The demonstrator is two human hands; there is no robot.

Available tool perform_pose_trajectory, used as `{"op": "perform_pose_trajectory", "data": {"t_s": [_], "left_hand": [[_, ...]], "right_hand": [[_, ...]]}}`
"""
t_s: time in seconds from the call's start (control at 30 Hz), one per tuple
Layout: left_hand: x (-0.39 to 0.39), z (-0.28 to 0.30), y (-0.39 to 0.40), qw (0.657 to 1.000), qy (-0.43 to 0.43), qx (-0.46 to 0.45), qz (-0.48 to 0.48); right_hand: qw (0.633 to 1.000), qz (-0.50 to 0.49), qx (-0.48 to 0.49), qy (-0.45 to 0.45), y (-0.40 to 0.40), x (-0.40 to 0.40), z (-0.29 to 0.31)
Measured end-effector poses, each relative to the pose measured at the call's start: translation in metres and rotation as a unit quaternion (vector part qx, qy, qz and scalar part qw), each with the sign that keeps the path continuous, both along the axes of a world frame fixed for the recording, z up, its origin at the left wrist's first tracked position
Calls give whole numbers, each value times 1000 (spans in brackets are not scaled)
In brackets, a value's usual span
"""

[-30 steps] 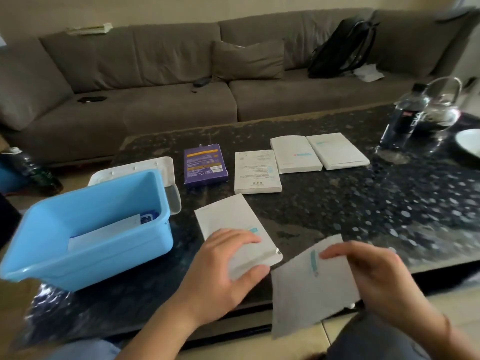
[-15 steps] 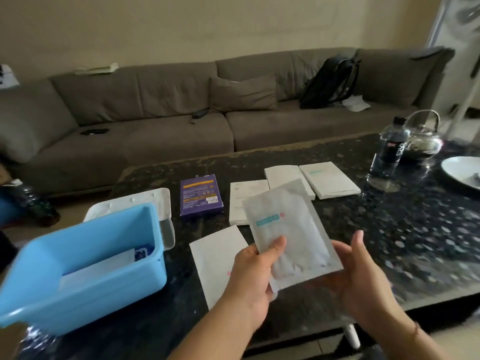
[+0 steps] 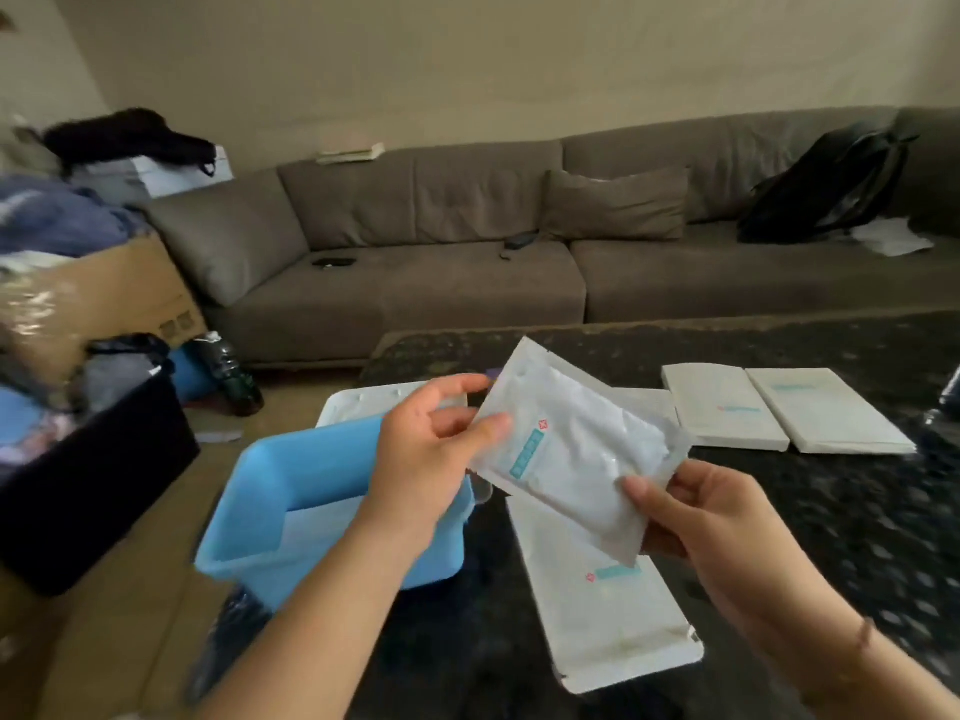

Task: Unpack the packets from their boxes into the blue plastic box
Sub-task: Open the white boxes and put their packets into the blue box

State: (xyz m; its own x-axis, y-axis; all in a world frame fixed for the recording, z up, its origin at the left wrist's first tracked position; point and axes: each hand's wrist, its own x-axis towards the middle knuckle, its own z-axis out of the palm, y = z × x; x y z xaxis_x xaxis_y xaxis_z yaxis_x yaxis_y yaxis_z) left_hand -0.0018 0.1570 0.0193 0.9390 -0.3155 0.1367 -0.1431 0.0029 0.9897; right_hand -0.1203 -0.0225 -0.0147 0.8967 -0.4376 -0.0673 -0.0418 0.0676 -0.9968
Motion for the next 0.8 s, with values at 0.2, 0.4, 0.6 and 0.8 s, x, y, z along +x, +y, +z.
{"op": "perform_pose_trajectory", "data": {"t_s": [0.2,0.4,0.6,0.8], "left_hand": [[57,15,77,999,4,14,-32],[101,16,131,997,-1,82,13],[131,-6,161,921,-116,368,53],[132,-23,151,716,-269,645,-3]], "right_hand": [[995,61,-79,1,38,72,27],[982,146,-102,54,82,138,29],[937,158,-299,87,109,172,17],[841,282,-420,194,124,191,4]]}}
